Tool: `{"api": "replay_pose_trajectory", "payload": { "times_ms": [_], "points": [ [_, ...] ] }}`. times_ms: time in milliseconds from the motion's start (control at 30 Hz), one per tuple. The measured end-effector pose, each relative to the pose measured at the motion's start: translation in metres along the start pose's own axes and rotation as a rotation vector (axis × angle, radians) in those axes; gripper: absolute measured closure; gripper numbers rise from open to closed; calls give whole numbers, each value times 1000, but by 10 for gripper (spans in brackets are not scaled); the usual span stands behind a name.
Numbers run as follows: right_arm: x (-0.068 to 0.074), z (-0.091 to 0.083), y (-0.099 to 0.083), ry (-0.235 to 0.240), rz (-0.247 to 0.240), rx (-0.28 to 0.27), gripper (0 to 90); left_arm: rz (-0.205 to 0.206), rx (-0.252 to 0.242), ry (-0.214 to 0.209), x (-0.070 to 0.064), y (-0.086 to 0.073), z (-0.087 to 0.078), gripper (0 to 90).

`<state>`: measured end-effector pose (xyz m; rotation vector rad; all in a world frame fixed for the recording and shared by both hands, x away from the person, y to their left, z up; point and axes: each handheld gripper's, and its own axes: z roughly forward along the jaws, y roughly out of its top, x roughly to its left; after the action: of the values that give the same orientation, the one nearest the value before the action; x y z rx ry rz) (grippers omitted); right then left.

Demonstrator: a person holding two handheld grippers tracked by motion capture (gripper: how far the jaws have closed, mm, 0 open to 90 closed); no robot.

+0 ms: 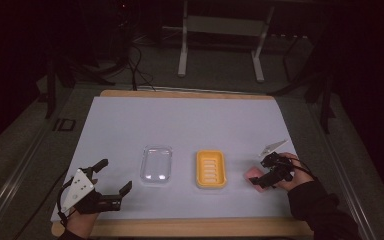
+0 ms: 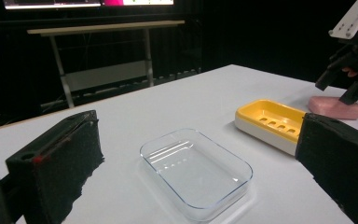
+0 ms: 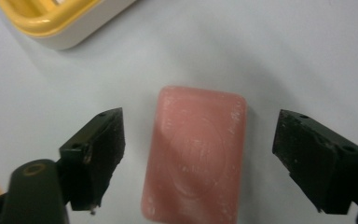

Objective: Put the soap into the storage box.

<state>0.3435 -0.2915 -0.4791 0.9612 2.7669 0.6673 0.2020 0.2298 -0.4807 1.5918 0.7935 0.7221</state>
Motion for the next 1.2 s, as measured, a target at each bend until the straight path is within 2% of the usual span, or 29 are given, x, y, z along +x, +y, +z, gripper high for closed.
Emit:
{"api": "replay_pose_trajectory", "payload": {
  "times_ms": [133,367,533,767,833,967,1100,1200],
  "points": [
    [1,10,-4,-6,7,24,221,0,-1,-1,0,0,0,7],
    [0,18,-11,-30,43,45,251,-1,0,-3,0,0,0,7],
    [1,23,-13,-31,47,49,267,-2,1,-3,0,0,1,7],
    [4,25,-14,-44,35,52,331,-5,-4,-13,0,0,1,7],
    [6,25,-12,-56,18,66,336,-5,0,-11,0,0,1,7],
    [5,25,-10,-43,45,82,350,-2,3,-11,0,0,1,7],
    [7,26,-8,-55,56,98,365,1,6,-13,0,0,1,7],
    [10,26,-6,-80,93,114,372,1,7,-9,-1,0,1,7]
  ]
}}
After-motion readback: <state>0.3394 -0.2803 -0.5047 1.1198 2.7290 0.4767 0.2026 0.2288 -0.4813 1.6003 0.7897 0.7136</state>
